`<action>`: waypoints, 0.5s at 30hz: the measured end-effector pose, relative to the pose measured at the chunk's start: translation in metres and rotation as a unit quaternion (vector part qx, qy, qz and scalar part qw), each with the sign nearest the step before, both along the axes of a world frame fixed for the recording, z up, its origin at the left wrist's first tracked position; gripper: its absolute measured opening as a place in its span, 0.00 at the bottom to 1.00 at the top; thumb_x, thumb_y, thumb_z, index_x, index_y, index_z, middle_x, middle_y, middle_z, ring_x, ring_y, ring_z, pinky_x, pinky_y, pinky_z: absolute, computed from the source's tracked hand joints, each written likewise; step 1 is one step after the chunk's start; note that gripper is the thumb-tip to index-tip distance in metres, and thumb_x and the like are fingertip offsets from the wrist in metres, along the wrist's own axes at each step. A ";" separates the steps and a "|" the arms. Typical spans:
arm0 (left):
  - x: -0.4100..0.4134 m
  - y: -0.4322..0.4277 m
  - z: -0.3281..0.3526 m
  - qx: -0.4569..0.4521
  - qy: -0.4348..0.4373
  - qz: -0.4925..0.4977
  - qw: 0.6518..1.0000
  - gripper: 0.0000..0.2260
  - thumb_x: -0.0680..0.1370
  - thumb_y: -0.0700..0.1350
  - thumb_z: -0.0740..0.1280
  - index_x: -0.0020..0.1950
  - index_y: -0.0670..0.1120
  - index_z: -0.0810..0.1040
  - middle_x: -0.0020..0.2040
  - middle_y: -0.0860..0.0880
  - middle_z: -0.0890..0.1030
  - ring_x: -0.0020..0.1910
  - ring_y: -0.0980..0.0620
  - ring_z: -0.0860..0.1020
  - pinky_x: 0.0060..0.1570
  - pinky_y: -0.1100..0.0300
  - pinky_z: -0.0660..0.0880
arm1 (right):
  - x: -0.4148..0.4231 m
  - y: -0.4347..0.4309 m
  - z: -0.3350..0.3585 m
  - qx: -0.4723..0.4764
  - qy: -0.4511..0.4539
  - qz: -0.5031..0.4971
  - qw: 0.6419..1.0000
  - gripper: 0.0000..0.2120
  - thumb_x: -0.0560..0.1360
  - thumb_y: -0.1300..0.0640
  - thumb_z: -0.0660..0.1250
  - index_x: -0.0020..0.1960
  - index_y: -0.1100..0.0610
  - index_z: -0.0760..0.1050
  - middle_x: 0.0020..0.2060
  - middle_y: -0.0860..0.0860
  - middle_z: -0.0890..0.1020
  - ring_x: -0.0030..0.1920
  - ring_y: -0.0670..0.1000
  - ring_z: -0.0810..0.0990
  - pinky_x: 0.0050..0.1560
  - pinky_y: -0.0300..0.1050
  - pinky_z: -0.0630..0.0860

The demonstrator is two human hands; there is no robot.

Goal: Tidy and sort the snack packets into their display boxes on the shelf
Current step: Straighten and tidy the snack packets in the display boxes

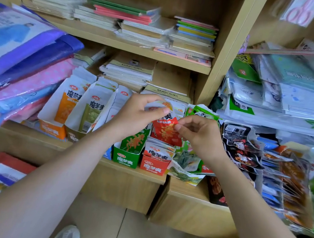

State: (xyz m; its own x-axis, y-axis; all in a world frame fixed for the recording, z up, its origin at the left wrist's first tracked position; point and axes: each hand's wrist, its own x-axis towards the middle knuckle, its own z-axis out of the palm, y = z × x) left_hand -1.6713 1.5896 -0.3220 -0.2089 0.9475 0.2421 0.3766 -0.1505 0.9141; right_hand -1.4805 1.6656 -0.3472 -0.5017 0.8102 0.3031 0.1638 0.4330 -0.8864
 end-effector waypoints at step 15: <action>-0.016 -0.004 -0.021 -0.010 0.021 -0.021 1.000 0.05 0.78 0.41 0.72 0.49 0.50 0.85 0.46 0.54 0.86 0.48 0.55 0.84 0.52 0.58 0.81 | 0.004 0.006 -0.018 -0.035 -0.113 0.020 0.993 0.02 0.75 0.62 0.73 0.45 0.60 0.84 0.35 0.50 0.85 0.33 0.45 0.81 0.36 0.36 0.75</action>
